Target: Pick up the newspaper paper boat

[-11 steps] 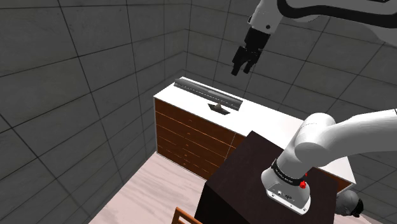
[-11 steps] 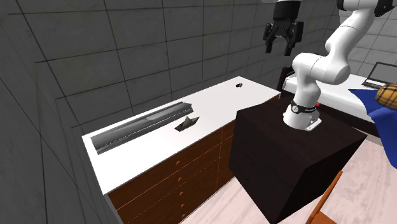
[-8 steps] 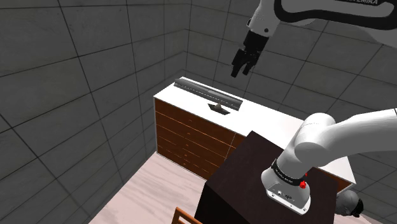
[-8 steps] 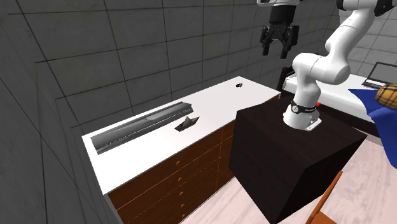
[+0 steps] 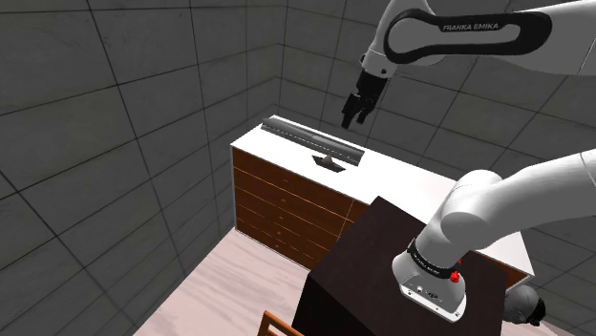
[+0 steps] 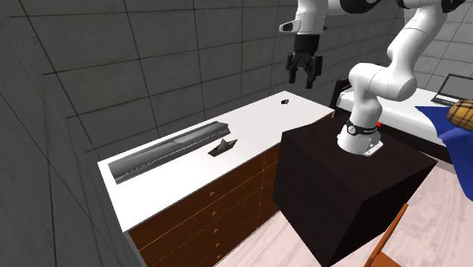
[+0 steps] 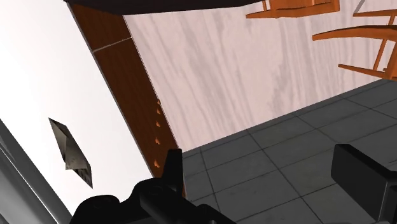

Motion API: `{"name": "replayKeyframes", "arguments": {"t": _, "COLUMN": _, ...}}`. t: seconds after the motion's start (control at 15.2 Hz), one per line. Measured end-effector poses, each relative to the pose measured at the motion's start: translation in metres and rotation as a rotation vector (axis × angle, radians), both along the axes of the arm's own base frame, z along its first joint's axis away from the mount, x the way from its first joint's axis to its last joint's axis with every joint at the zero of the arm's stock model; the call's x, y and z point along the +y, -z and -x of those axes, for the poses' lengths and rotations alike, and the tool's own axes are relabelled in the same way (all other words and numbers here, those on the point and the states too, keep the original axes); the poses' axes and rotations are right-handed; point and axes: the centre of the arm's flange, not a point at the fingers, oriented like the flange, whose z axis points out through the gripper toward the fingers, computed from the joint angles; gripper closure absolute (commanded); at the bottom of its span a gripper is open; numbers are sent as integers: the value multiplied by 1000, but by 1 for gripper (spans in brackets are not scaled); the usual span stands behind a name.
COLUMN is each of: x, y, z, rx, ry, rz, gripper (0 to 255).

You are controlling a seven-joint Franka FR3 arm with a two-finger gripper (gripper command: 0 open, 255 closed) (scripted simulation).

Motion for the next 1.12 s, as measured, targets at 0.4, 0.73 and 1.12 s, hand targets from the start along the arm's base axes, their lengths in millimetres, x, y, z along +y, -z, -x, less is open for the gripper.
{"name": "replayKeyframes", "arguments": {"t": 0.4, "x": -44, "y": 59, "z": -25, "rx": 7, "ry": -20, "rz": 7, "gripper": 0}}
{"name": "replayKeyframes", "arguments": {"t": 0.73, "x": -84, "y": 106, "z": -48, "rx": 13, "ry": -37, "rz": 12, "gripper": 0}}
{"name": "replayKeyframes", "arguments": {"t": 1.12, "x": -124, "y": 167, "z": -78, "rx": 19, "ry": -56, "rz": 19, "gripper": 0}}
